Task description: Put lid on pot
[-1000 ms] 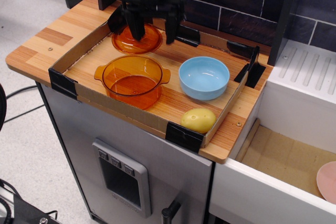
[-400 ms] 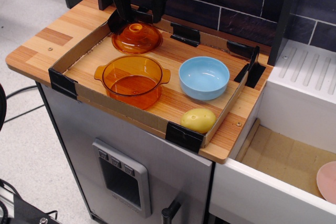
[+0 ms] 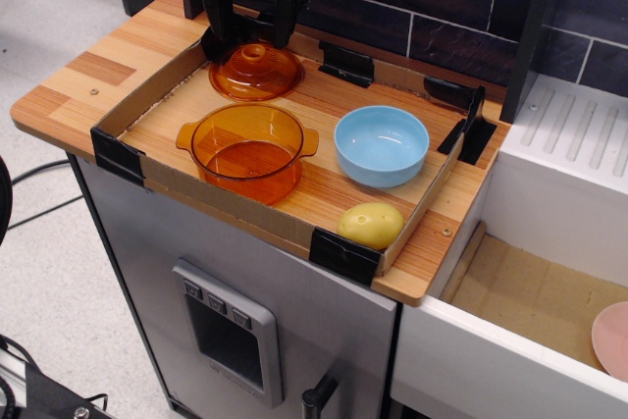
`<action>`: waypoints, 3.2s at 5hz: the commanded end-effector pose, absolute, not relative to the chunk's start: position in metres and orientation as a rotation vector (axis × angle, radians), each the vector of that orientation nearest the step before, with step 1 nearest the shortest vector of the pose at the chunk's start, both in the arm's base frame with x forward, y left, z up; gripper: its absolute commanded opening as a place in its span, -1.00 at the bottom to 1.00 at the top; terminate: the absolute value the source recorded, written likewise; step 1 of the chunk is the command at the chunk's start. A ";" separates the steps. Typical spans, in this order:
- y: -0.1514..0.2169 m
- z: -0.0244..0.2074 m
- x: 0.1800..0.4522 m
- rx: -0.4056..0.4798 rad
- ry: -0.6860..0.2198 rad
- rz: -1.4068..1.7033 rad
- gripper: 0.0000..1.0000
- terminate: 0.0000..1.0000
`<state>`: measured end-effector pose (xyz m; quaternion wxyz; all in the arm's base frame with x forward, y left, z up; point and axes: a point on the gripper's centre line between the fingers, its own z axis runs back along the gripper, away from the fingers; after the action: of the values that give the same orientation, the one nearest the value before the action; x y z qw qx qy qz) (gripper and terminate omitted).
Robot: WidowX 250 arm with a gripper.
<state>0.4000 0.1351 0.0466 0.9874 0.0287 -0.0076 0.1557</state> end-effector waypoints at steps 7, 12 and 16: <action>0.116 0.085 0.392 -0.034 -0.030 0.291 -1.00 -1.00; 0.100 0.133 0.343 -0.109 -0.029 0.136 -1.00 -1.00; 0.070 0.086 0.300 -0.007 -0.059 0.008 -1.00 -1.00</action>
<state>0.2942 0.0657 0.0625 0.9999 -0.0132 0.0071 0.0066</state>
